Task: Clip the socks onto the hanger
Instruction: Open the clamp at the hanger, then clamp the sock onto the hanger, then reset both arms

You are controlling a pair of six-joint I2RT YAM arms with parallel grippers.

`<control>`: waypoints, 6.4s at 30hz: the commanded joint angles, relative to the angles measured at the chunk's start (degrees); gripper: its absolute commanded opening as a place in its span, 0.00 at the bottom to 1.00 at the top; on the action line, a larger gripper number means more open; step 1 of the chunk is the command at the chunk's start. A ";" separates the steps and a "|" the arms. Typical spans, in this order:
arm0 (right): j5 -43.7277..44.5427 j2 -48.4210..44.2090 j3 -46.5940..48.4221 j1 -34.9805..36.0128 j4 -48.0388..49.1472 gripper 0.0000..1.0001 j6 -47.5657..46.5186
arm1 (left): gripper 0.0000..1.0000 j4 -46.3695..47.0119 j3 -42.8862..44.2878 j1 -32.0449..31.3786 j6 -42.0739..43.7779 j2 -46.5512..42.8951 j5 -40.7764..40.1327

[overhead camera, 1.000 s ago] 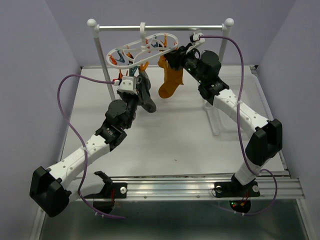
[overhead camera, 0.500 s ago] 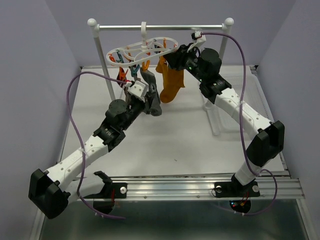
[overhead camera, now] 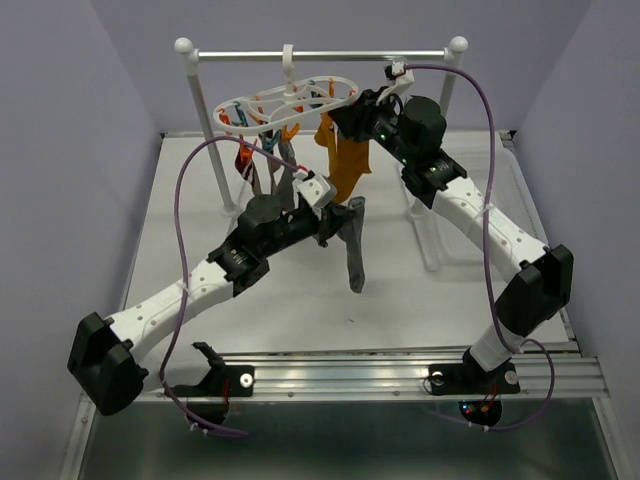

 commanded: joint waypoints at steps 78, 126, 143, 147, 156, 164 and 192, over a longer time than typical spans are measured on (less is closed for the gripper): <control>-5.15 -8.27 -9.85 -0.18 5.09 0.01 -2.15 | 0.00 2.99 21.19 3.25 -0.20 12.90 -15.76; -4.18 -7.22 -9.41 -0.18 1.67 0.18 -1.97 | 0.00 5.80 21.72 3.08 4.02 12.90 -18.22; -4.70 -9.85 -10.20 -0.18 2.11 0.96 -1.36 | 0.00 5.80 22.25 3.08 2.97 14.13 -20.25; -5.32 -11.52 -11.33 -0.18 2.11 1.00 -0.92 | 0.72 5.80 21.72 3.08 1.04 13.69 -24.64; -6.99 -18.46 -15.47 -0.18 1.32 1.00 -1.09 | 0.99 2.56 14.52 3.08 -4.59 6.67 -27.62; -5.52 -23.74 -18.54 -0.18 -9.58 1.00 0.58 | 0.99 -9.83 11.62 3.08 -9.50 -3.16 -28.23; 51.20 -32.10 -32.52 -24.33 -42.28 1.00 16.58 | 0.99 -43.08 -0.78 7.19 -37.83 -31.31 -69.29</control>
